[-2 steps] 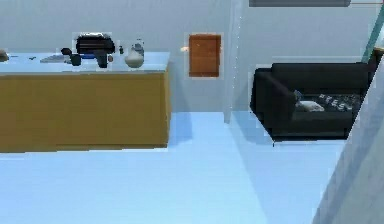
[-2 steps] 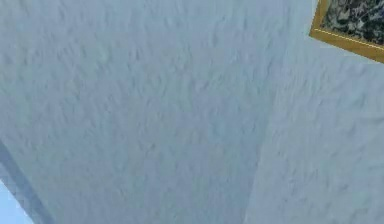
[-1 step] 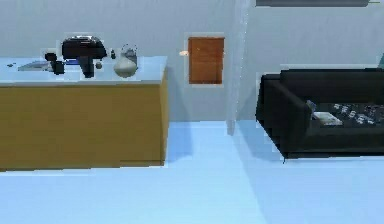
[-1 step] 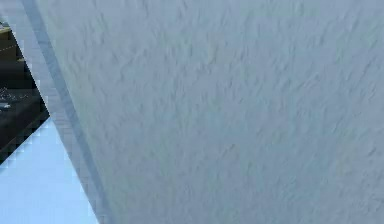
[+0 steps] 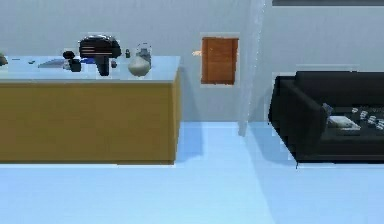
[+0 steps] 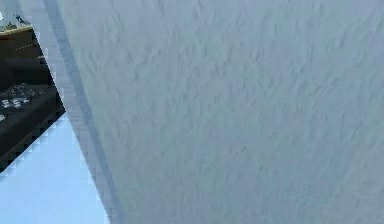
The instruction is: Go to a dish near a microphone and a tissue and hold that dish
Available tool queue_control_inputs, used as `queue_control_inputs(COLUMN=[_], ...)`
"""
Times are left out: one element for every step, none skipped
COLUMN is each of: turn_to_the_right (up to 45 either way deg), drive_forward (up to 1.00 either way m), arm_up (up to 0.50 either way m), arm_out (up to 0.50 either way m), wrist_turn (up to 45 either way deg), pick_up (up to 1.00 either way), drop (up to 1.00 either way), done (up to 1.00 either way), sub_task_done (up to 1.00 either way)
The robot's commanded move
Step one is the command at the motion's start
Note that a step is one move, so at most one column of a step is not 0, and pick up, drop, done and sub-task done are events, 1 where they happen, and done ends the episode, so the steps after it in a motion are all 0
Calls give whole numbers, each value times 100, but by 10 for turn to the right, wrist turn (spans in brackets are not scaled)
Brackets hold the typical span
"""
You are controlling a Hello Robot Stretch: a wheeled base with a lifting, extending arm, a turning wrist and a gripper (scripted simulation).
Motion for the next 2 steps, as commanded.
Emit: queue_control_inputs(turn_to_the_right=[0, 210], drive_forward=[35, 0], arm_up=[0, 0], arm_out=[0, 0], wrist_turn=[0, 0], pick_up=[0, 0], drop=[0, 0], done=[0, 0], sub_task_done=[0, 0])
